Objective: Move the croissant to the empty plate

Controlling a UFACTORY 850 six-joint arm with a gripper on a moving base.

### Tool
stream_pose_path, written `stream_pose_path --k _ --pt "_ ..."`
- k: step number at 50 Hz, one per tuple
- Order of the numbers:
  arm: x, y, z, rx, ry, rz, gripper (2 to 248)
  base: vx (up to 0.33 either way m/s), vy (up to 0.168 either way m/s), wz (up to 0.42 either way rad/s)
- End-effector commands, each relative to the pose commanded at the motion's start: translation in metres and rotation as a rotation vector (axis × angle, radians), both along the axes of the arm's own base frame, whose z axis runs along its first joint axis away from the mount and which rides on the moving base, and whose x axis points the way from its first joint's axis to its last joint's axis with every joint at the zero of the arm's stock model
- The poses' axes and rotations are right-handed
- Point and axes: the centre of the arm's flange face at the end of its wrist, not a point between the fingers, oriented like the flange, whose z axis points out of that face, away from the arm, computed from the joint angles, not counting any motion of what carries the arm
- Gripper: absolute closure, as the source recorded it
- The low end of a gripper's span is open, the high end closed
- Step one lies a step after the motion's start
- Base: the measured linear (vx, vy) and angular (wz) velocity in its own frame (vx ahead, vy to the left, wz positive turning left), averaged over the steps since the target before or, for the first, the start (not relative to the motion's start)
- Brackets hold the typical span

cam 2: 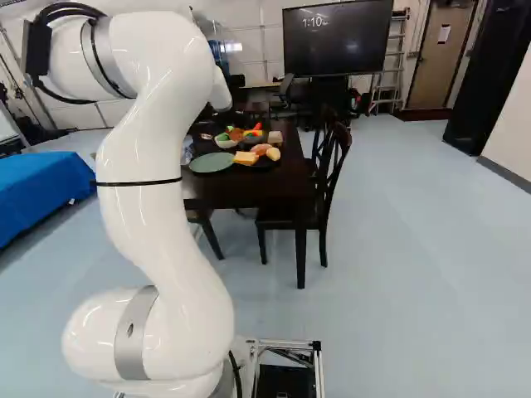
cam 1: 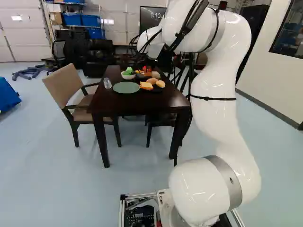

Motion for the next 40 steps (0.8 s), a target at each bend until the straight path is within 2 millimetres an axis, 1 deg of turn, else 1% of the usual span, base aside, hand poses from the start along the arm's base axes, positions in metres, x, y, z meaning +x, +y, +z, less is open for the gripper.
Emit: stream_pose_path --k 29,40 --pt "0.0 0.051 -0.001 0.001 -0.007 0.07 115 0.0 0.0 0.0" --pt "0.003 0.071 -0.012 -0.001 0.004 0.096 115 0.0 0.0 0.0"
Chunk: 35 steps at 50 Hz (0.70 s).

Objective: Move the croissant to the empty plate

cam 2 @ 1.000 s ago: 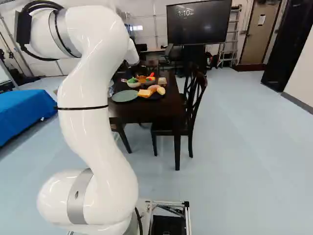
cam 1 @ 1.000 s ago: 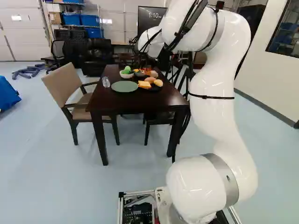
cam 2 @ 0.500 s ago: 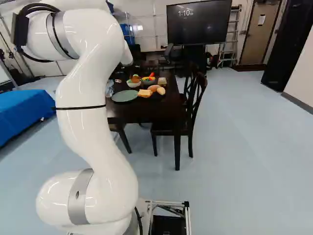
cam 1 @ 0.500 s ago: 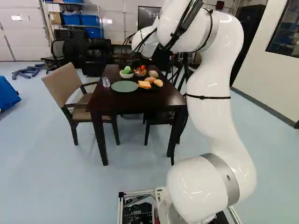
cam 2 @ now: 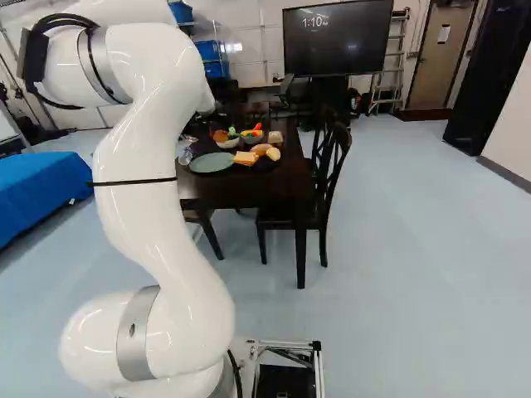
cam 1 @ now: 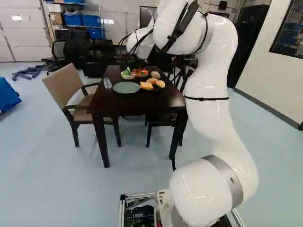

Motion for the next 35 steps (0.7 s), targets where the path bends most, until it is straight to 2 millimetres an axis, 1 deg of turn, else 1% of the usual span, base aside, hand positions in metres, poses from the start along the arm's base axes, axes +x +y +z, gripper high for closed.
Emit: stream_pose_path --k 26,35 --pt "0.013 0.047 -0.036 -0.007 0.028 0.058 115 0.0 0.0 0.0" --pt "0.016 0.049 -0.048 -0.011 0.042 0.059 115 0.0 0.0 0.0"
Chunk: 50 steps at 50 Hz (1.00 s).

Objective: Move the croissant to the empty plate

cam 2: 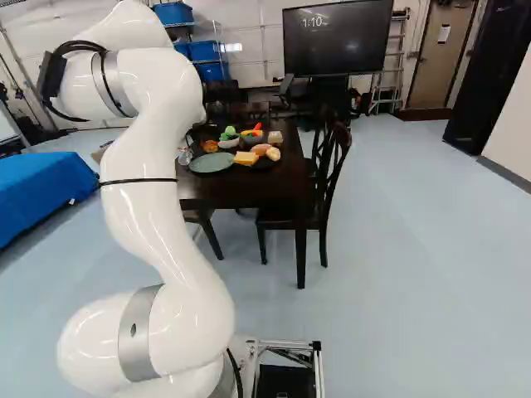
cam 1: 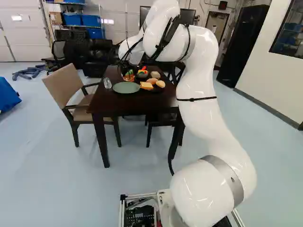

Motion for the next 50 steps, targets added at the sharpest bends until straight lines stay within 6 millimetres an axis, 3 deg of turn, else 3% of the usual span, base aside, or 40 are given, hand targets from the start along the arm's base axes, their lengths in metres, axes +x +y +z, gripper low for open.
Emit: stream_pose_path --k 50 --pt "0.012 0.004 -0.066 -0.023 0.078 0.0 115 0.0 0.0 0.0"
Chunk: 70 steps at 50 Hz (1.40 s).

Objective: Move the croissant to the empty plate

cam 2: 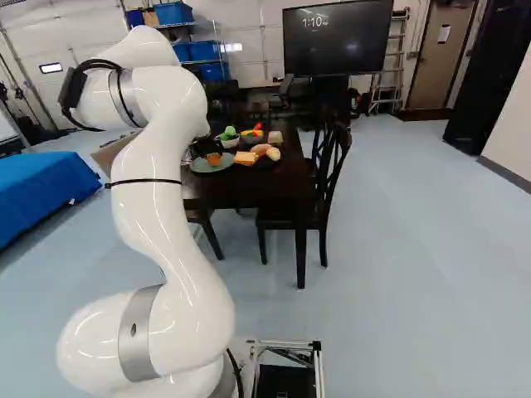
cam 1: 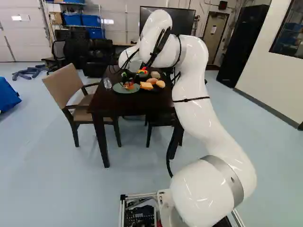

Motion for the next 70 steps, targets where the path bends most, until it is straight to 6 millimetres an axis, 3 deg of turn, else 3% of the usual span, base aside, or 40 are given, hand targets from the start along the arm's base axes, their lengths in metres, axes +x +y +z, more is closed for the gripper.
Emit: stream_pose_path --k 14,15,19,20,24,25,30,31,53,70 --pt "0.0 0.0 -0.001 0.0 0.002 0.0 114 0.0 0.0 0.0" --pt "0.0 0.0 -0.001 0.0 0.002 0.0 87 0.0 0.0 0.0" --pt "0.0 0.0 -0.001 0.0 0.002 0.0 87 0.0 0.0 0.0" --pt "0.0 0.0 -0.001 0.0 0.002 0.0 55 0.0 0.0 0.0" --pt "0.0 0.0 -0.001 0.0 0.002 0.0 55 0.0 0.0 0.0" --pt "0.0 0.0 -0.001 0.0 0.002 0.0 21 0.0 0.0 0.0" --pt "0.0 0.0 -0.001 0.0 0.002 0.0 21 0.0 0.0 0.0" --pt "0.0 0.0 -0.001 0.0 0.002 0.0 3 0.0 0.0 0.0" --pt "-0.002 -0.001 0.007 0.002 -0.007 0.0 3 0.0 0.0 0.0" --pt "-0.029 -0.007 0.033 0.002 -0.008 0.002 3 0.0 0.0 0.0"
